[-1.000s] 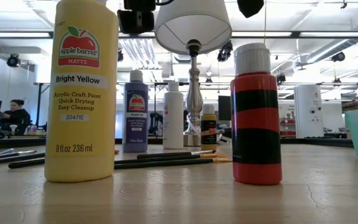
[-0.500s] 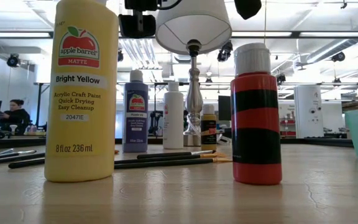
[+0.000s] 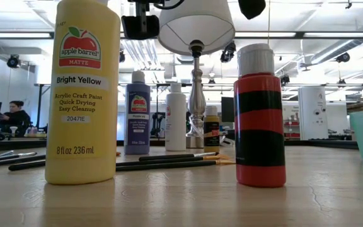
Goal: Pick & Place Paint Supplies
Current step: Put the gold paint brush into the yellow cup
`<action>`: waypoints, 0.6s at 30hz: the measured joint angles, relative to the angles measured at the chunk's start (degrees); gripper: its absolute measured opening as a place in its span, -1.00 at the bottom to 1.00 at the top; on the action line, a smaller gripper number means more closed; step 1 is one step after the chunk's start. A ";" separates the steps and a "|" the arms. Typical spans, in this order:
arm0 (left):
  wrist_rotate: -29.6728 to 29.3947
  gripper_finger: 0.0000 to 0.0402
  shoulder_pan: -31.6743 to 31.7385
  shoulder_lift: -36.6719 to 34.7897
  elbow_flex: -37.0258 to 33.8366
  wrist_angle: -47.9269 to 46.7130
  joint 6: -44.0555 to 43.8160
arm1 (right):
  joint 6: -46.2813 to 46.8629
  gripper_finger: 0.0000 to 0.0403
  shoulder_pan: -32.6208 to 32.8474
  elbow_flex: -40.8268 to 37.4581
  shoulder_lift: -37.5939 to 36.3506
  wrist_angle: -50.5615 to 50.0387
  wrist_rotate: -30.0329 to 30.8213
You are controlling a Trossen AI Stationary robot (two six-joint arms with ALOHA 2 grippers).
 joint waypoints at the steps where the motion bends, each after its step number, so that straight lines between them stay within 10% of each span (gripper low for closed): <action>1: 0.00 -0.90 0.00 0.00 -0.01 -0.01 0.45 | -0.01 -0.96 0.02 0.00 0.00 -0.02 0.06; 11: -0.62 -0.91 0.02 0.00 -0.01 0.13 1.88 | 4.07 -0.96 0.02 0.00 0.00 0.18 1.75; 18: -1.11 -0.91 -0.10 -0.04 -0.01 0.40 4.14 | 14.92 -0.75 -0.11 -0.04 -1.05 -0.85 18.60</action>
